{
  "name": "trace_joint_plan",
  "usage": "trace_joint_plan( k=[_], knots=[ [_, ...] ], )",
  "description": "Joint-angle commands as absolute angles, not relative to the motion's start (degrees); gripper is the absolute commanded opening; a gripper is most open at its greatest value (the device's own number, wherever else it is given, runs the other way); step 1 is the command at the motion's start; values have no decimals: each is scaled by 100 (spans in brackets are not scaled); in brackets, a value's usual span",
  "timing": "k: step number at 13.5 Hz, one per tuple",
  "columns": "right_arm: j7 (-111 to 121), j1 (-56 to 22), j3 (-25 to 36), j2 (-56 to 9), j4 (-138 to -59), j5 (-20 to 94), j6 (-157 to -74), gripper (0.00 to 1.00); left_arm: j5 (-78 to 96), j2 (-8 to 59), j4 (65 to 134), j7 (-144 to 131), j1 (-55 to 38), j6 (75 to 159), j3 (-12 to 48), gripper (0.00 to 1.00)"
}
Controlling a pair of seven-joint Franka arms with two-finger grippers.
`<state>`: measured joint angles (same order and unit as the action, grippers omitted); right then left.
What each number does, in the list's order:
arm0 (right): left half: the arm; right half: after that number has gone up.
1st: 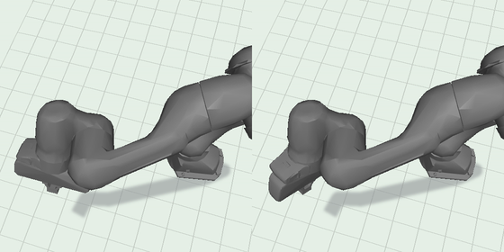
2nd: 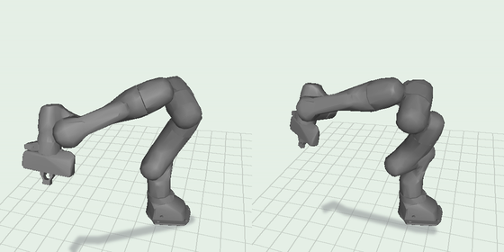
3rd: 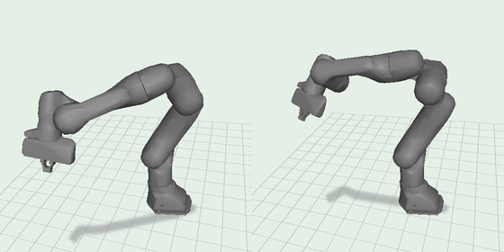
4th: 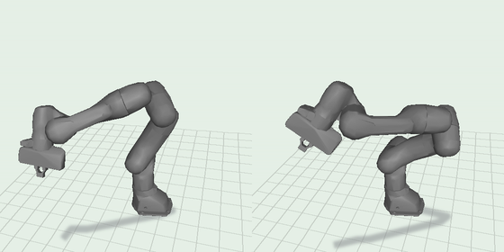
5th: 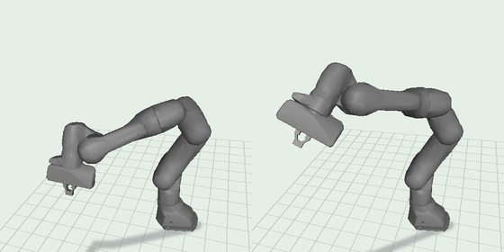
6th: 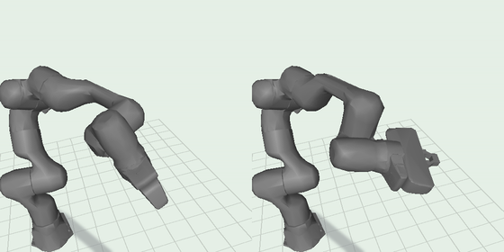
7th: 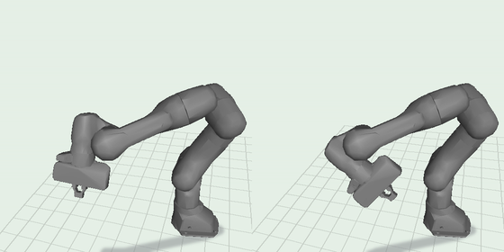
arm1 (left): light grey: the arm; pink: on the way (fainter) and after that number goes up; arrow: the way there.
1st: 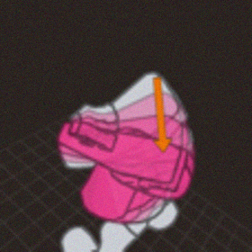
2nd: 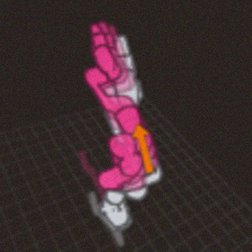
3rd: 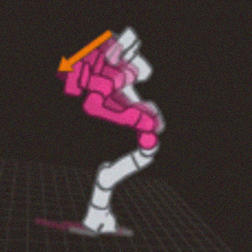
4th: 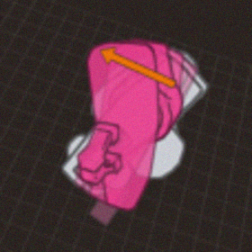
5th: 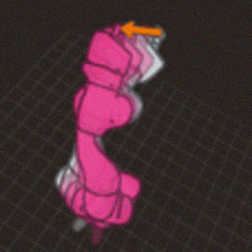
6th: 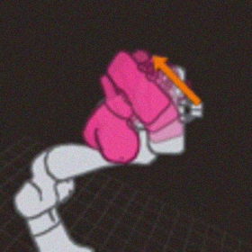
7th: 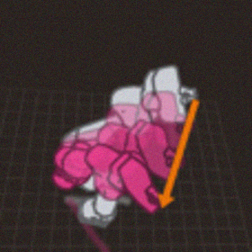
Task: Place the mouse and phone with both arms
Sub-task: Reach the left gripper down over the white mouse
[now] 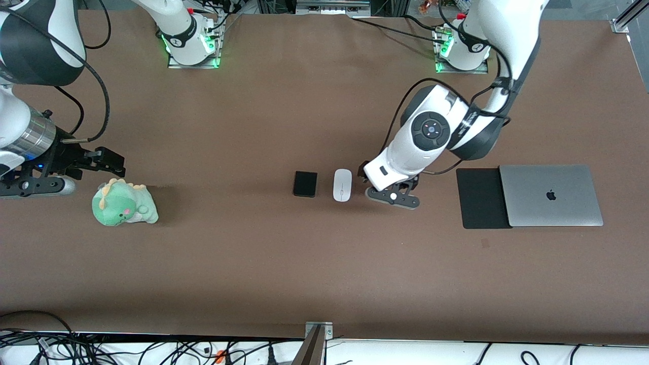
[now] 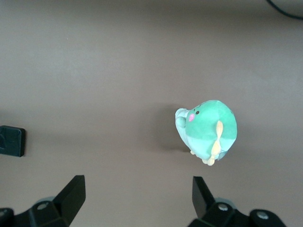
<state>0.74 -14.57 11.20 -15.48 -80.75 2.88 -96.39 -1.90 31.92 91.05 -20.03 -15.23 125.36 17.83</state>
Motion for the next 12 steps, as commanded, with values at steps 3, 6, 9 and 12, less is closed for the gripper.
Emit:
trace_joint_plan(
  k=[3, 6, 9, 12],
  knots=[
    [97, -1494, 1107, -1547, -8112, 281, -9378, 100, -229, 3857, 9017, -2837, -2222, 13674, 1679, 100],
    [123, -1485, 1107, -1582, -8121, 290, -9256, 100, -1165, 4165, 9018, -3347, -2460, 13728, 1582, 100],
    [106, -1485, 1107, -1608, -8121, 299, -9220, 100, -1670, 4367, 9009, -3849, -2645, 13816, 1591, 100],
    [88, -1485, 1107, -1617, -8130, 308, -9228, 100, -1758, 4561, 9009, -3893, -2795, 13878, 1556, 100]
  ],
)
